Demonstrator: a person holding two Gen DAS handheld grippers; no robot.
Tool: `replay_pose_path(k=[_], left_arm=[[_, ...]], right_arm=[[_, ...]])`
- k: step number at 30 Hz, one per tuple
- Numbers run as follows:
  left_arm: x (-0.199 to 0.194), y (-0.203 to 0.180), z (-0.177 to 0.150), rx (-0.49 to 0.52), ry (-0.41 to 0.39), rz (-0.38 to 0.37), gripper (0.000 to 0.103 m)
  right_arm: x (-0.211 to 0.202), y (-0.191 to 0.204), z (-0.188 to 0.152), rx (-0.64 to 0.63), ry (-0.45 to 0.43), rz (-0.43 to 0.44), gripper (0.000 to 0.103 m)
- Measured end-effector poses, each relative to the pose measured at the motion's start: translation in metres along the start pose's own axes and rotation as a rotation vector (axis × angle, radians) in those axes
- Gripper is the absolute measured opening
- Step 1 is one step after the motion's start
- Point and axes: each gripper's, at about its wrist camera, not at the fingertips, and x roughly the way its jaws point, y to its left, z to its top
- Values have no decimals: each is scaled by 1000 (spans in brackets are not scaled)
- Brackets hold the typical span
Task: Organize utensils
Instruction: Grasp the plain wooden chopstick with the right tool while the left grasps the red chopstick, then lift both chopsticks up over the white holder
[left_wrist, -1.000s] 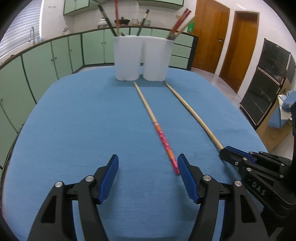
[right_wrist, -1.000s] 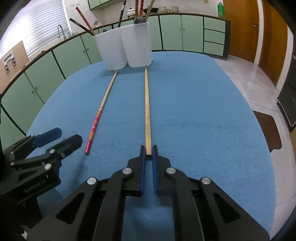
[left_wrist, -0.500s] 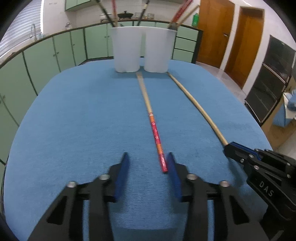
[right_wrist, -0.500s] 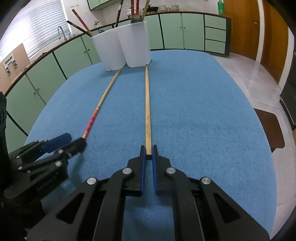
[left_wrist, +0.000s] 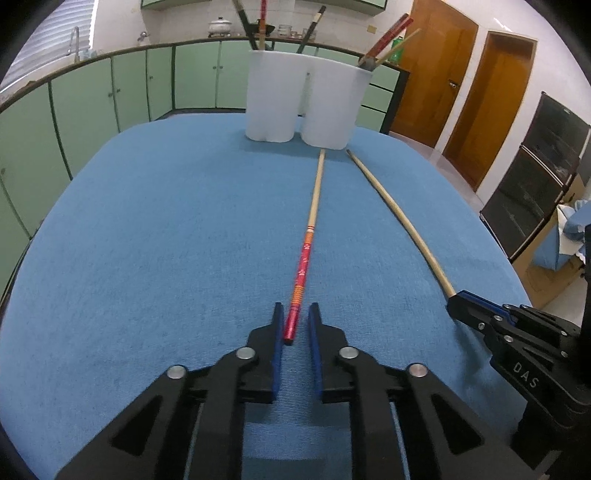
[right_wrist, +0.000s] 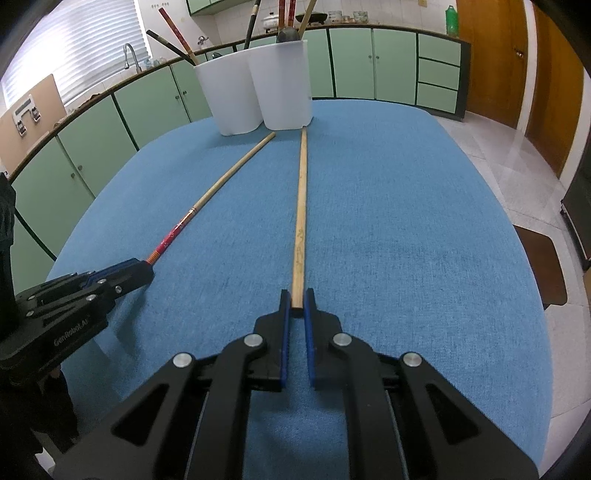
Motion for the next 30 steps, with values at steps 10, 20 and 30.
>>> replay_pose_path(k=[10,20,30], left_arm=[[2,-13,0,27,0,35,7],[-3,-16,-2,12,-14,27,5],[-41,-16,9,46,-98,40,5]], right_arm=[[3,1,2,-7,1,-9,8],[1,0,1,-9,-11,-13,6],[-28,4,7,-41,-75,-21,6]])
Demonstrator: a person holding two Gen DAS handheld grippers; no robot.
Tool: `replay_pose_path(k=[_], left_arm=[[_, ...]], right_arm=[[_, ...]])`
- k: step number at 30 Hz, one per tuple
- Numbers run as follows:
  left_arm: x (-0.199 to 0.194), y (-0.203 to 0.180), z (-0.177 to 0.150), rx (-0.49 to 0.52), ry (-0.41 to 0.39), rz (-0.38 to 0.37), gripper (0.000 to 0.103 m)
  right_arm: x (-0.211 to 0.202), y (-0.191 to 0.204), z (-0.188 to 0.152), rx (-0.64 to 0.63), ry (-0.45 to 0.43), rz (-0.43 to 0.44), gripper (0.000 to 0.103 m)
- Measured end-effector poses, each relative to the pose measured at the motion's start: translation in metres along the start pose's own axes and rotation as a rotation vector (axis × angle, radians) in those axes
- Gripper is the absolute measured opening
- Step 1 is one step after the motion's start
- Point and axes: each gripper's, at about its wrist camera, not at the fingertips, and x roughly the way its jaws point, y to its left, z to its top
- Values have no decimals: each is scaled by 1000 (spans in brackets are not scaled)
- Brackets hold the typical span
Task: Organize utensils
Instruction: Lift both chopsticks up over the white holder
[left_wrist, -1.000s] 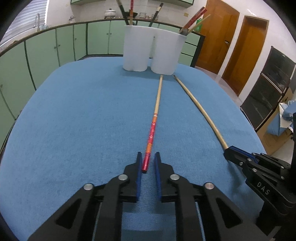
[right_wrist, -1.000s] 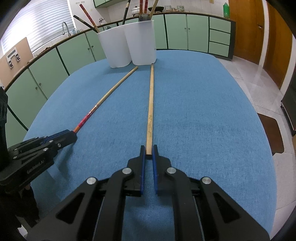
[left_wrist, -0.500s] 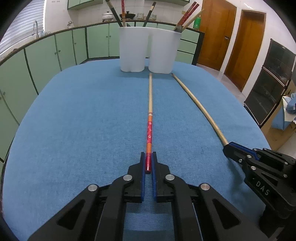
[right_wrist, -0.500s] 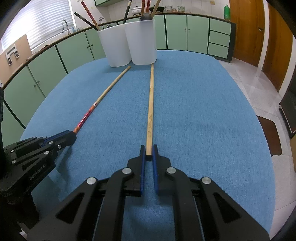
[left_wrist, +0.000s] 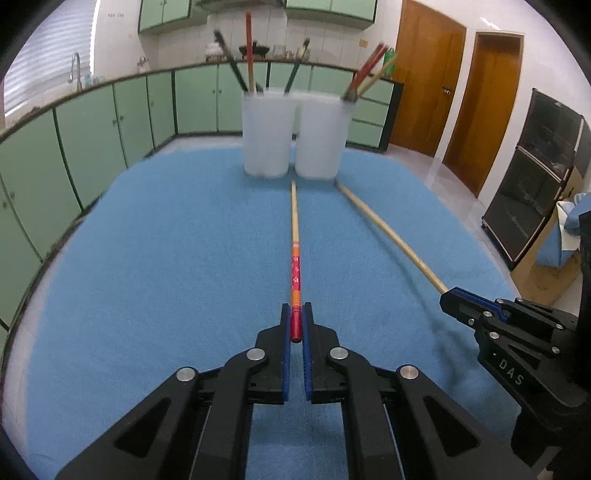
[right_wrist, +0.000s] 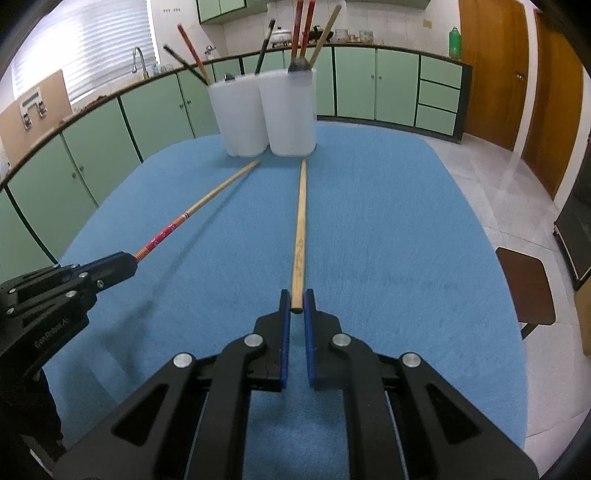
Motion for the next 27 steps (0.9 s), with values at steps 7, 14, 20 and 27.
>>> replay_pose_path(k=[7,14,20,27], left_arm=[[-38,1,21,20,-114,6,5],[-67,-2,48,39,-212,-4,5],[-79,0,76,51,-271,-19,5],[-85,-1,114,73,-307,-51,5]], right_arm=[[-29,-1,23,-10,-65,-3,6],[-54,-1,50,-18,-125,14,6],[-78,3,82,-59,-191,25,6],[-94,6,130,-92,-226,83,6]])
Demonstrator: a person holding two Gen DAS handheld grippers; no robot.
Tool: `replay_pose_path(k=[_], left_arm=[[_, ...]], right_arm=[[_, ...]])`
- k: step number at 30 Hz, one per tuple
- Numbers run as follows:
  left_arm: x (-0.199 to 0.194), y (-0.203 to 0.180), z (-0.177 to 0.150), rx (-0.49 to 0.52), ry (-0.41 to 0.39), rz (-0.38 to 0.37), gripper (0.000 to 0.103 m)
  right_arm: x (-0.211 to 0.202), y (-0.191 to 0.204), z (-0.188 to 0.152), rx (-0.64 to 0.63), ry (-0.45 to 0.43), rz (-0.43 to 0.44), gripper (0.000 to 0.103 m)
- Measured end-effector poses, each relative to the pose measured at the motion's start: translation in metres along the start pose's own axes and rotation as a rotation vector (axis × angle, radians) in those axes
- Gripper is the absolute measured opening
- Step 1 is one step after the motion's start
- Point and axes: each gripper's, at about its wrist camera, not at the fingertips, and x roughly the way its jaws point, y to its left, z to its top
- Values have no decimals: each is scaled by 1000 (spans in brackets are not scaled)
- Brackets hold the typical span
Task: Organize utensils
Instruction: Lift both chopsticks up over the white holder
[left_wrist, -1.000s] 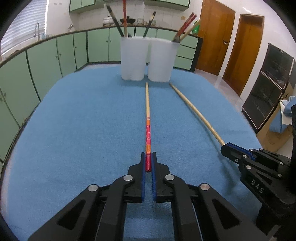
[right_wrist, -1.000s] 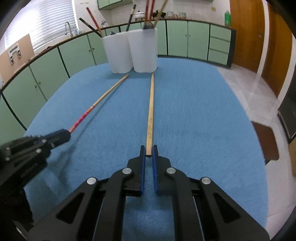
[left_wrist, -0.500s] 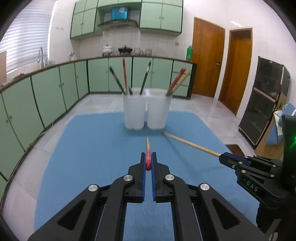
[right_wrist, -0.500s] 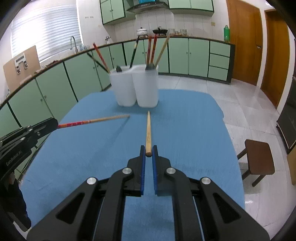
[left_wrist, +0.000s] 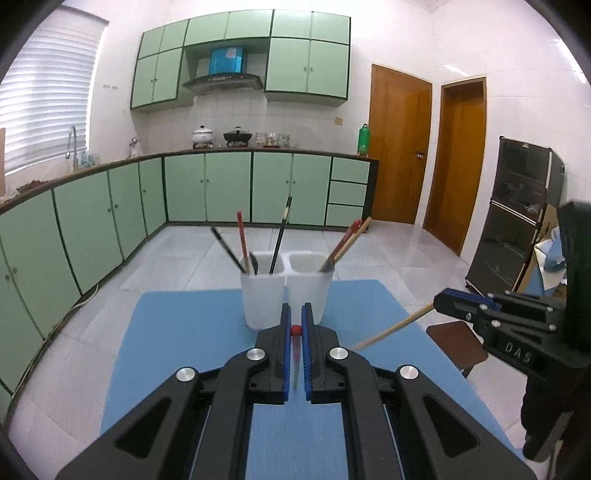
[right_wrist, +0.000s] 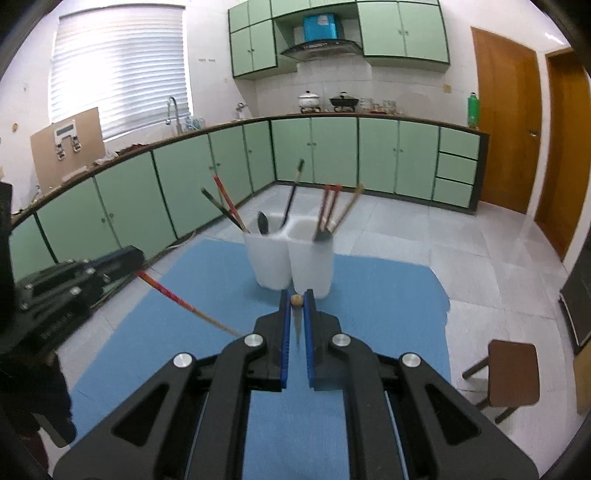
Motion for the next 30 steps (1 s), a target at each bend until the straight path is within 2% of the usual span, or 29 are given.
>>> replay_pose_path(k=[6,16,25,30], left_arm=[[10,4,17,-11,7,-49,5],[11,5,58,36,-62,-42,5],[13,12,126,57,-217,-4,5],[28,12,154,75,-289,20,5]], right_arm=[[4,4,36,-28,7,54,6],[1,2,86,-60,-33,90,6],[-2,-11,160,-39,-187,70,6],[17,-23,190,-28,-251,41,6]])
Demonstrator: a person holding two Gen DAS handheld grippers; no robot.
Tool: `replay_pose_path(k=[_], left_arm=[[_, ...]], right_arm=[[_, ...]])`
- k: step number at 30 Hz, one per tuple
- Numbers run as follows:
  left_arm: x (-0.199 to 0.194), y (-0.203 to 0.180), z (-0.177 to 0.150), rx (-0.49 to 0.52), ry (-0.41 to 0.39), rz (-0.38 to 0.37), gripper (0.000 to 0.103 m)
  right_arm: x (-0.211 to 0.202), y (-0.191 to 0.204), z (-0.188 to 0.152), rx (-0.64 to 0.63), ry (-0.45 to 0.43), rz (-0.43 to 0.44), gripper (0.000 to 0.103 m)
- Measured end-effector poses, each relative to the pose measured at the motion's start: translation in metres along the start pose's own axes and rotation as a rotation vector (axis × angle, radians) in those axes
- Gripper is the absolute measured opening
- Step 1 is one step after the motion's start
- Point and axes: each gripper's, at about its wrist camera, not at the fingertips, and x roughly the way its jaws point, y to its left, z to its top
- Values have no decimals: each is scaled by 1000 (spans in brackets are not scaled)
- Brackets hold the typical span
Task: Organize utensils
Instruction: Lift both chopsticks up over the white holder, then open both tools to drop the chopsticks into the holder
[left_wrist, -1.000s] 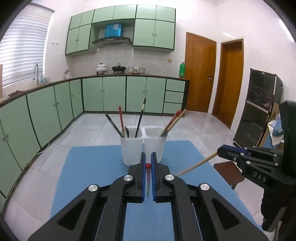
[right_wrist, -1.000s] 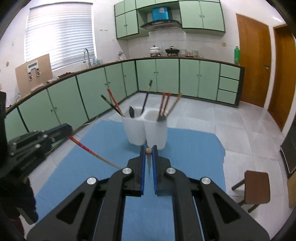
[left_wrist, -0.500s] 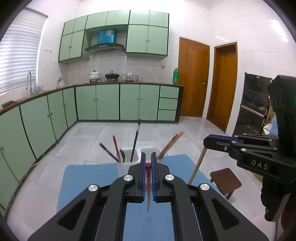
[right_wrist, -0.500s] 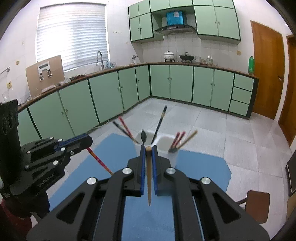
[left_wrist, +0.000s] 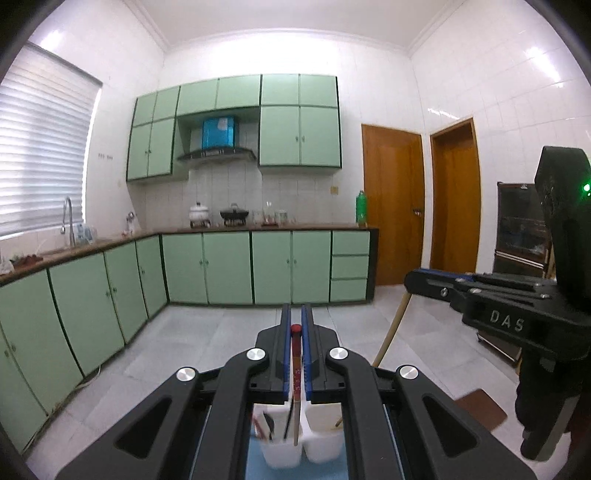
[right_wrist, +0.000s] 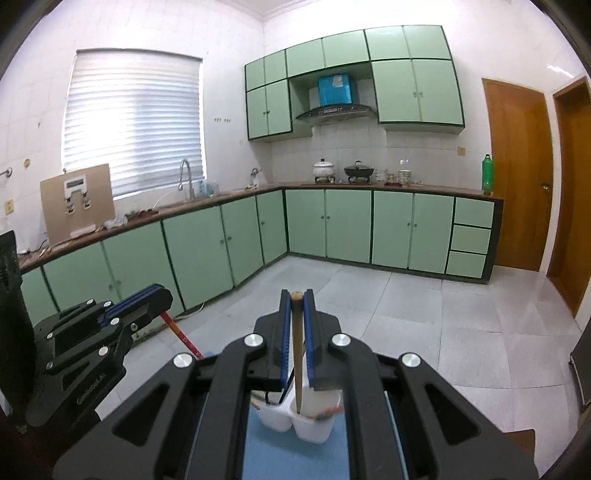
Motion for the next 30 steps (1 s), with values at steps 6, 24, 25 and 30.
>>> replay_pose_path(k=[6,24,25,30], left_arm=[[38,-5,-7,4,7,5,5],[72,16,-66,-54,181,30,28],[68,17,-65,-50,177,36,34],[29,15,-70,-53,161,55,55]], right_arm=[[46,-17,-9,4,36,-46,6],[71,-40,-60,34,106,-115,33],[68,-40,-62,34,102,-120,36],[29,-36,-80,32,73,-144,74]])
